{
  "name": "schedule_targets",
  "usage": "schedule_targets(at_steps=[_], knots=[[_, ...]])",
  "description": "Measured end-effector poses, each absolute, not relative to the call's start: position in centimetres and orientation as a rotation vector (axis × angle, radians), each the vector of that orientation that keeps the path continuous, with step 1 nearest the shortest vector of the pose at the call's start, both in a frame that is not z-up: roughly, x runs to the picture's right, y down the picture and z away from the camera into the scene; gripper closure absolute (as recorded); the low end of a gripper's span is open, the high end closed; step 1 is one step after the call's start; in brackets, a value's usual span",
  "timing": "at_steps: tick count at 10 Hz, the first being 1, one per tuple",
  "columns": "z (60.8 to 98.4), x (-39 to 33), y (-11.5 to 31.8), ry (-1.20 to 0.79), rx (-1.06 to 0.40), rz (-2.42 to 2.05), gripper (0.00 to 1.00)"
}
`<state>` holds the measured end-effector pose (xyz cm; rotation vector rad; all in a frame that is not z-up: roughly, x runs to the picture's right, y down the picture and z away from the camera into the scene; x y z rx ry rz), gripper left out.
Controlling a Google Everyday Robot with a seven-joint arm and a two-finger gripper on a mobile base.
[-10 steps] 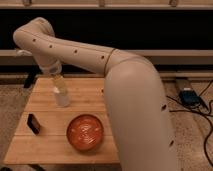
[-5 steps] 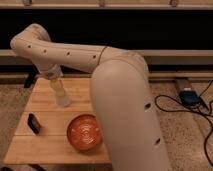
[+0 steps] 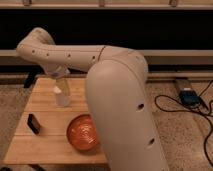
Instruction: Place the ceramic cup over the eraser
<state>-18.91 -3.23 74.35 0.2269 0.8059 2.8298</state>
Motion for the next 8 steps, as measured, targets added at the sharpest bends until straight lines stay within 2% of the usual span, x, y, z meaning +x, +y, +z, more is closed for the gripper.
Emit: schedule_targets(at_steps=[4,8], knots=[[78.6,-17.1,-3.9,0.852,0.173,2.855,0.20],[82.4,-18.7,-3.5,0.801,0.129,2.824,0.20]])
